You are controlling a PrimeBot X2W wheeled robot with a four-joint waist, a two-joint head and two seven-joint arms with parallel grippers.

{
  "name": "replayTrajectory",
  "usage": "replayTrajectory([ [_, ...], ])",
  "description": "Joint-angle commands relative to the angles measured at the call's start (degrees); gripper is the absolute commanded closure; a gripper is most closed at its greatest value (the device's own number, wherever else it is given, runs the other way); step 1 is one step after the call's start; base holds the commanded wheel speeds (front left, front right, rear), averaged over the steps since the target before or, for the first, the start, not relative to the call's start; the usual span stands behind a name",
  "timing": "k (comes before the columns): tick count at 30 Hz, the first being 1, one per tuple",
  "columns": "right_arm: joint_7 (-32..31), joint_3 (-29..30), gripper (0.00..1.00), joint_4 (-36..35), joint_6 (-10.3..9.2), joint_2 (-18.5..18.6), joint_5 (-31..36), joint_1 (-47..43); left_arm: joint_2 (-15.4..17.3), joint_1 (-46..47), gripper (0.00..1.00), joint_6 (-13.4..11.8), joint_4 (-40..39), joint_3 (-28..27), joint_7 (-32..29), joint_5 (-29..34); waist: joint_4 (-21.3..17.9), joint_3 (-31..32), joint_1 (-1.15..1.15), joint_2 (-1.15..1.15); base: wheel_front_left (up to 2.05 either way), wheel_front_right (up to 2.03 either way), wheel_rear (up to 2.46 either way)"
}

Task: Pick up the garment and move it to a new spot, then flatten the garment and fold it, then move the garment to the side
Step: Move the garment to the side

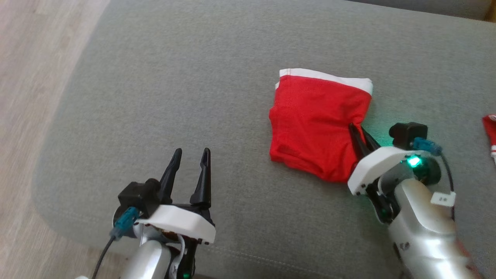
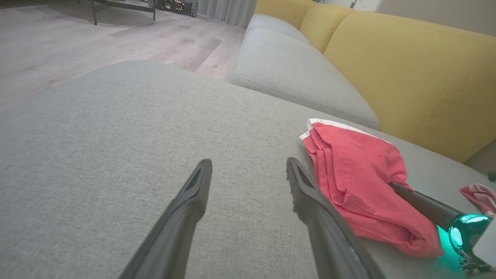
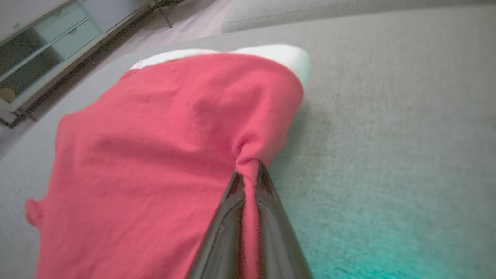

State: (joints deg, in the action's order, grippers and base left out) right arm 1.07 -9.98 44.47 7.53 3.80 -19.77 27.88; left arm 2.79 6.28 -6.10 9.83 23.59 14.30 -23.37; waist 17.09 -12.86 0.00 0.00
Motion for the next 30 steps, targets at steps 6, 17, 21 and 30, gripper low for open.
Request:
replayTrajectory([
  [6, 7.58, -7.08, 1.0, -1.07, -0.04, 5.04, 11.6, 2.99, 0.09, 2.34, 0.0, -0.12, -1.86, -1.78, 0.7, 0.19, -3.36, 1.23, 0.0, 0.0, 0.0, 0.0, 0.0],
  [17, 5.33, -19.61, 1.0, -11.41, -0.04, 21.41, 16.46, 7.05, 0.09, 3.09, 0.0, 0.61, -2.77, -3.68, 0.7, 1.63, -15.32, 1.14, 0.0, 0.0, 0.0, 0.0, 0.0],
  [21, 0.58, -23.25, 1.0, -16.37, -0.04, 30.61, 11.1, 8.0, 0.09, 4.64, 0.0, 1.1, -3.04, -3.9, 0.7, 2.25, -18.99, -0.55, 0.0, 0.0, 0.0, 0.0, 0.0],
  [30, -5.13, -25.81, 1.0, -20.22, -0.04, 47.62, 2.25, 11.17, 0.09, 8.58, 0.0, 2.57, -2.36, -4.66, 0.7, 4.41, -24.25, -6.03, 0.0, 0.0, 0.0, 0.0, 0.0],
])
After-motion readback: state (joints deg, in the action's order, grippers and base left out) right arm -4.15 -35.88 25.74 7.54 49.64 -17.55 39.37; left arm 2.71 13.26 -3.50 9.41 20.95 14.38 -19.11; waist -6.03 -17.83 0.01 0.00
